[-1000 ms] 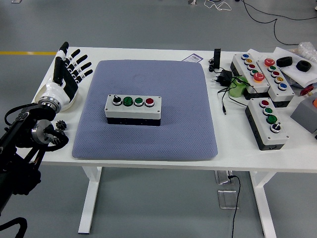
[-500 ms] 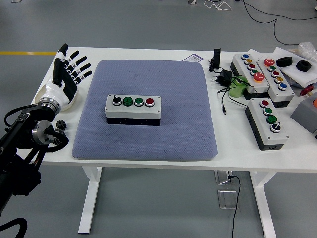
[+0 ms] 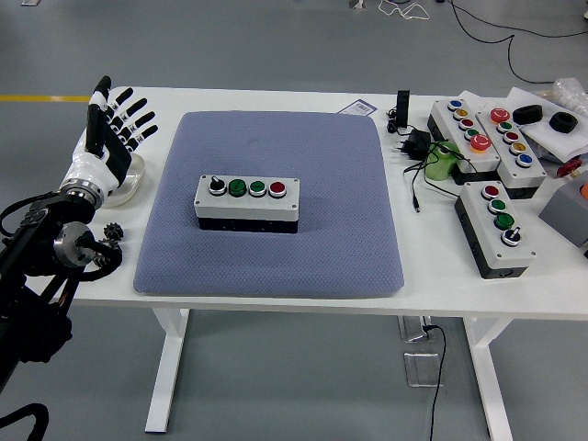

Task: Pick up the button,place it on the desk,press the button,press the button

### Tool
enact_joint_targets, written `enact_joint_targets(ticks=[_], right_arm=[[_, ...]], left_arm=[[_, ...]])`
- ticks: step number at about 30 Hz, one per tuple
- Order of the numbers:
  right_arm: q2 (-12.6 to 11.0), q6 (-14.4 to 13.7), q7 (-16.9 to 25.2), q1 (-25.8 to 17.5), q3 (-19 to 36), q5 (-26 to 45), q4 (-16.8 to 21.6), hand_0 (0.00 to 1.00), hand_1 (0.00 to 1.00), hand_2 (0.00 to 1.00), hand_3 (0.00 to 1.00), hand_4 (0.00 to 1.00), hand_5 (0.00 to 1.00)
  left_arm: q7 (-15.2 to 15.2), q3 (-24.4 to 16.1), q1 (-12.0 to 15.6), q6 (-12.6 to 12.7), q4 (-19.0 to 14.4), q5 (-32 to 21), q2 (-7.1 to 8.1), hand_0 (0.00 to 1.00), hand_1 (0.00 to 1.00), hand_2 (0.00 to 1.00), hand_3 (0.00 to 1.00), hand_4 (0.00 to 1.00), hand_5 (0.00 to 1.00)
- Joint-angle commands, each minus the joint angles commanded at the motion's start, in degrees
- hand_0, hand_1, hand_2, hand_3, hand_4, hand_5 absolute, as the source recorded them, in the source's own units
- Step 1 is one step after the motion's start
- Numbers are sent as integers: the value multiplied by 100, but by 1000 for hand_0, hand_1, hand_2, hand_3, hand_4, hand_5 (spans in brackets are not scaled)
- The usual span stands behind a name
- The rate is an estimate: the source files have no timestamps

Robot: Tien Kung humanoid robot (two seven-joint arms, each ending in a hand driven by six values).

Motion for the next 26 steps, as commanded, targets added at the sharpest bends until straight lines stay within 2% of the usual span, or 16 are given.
enact_joint_targets(ticks=[26], right_arm=[[1,2,4,29,61,-54,-9,639,532,555,635,237,244]], left_arm=[[26,-96,8,-86,6,102,46,788,813,865,929,713,998]])
